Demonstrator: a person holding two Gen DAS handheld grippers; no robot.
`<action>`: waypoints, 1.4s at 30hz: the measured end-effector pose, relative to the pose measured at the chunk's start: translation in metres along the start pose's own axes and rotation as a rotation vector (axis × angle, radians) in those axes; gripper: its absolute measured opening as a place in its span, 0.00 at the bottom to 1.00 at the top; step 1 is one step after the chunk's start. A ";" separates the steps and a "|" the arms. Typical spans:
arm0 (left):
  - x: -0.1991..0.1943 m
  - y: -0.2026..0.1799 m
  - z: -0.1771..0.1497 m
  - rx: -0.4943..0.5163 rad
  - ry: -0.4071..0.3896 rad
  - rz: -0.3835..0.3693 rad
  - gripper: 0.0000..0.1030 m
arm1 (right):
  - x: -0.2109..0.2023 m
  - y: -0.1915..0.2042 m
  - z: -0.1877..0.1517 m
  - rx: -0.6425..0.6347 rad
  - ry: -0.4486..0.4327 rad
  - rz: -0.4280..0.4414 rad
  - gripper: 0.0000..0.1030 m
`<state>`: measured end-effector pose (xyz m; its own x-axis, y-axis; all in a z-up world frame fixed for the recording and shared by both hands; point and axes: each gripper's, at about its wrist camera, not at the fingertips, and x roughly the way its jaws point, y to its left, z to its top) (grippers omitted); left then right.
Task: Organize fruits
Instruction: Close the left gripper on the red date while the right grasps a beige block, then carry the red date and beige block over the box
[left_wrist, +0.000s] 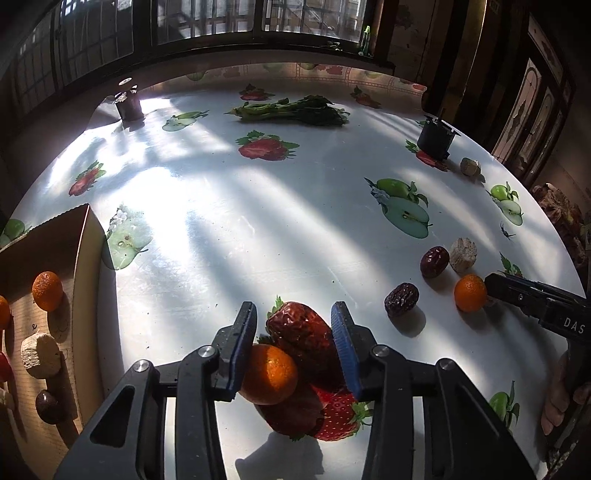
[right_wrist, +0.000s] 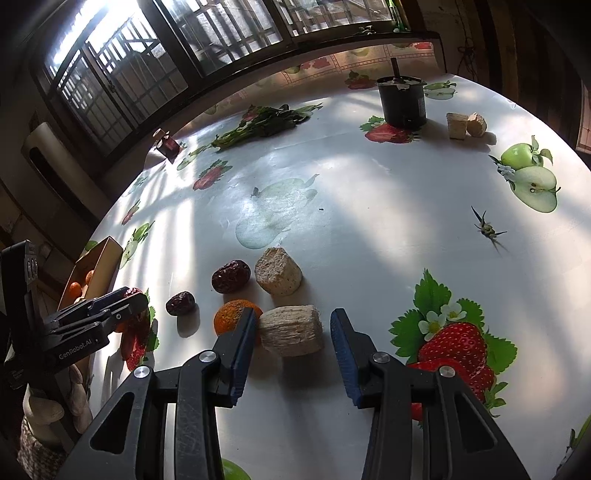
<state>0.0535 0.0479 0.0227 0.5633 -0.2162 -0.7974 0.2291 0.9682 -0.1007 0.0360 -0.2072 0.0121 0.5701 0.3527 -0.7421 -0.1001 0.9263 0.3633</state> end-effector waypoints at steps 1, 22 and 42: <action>0.000 -0.001 0.000 0.001 0.005 0.000 0.34 | 0.000 0.000 0.000 -0.002 -0.001 -0.002 0.39; -0.108 0.016 -0.032 -0.080 -0.172 -0.080 0.33 | -0.063 0.032 -0.016 0.018 -0.103 0.000 0.35; -0.179 0.194 -0.118 -0.403 -0.163 0.249 0.34 | -0.029 0.240 -0.057 -0.288 0.027 0.247 0.35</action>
<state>-0.0971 0.2895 0.0758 0.6862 0.0416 -0.7262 -0.2349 0.9575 -0.1672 -0.0513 0.0121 0.0889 0.4790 0.5698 -0.6678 -0.4590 0.8110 0.3627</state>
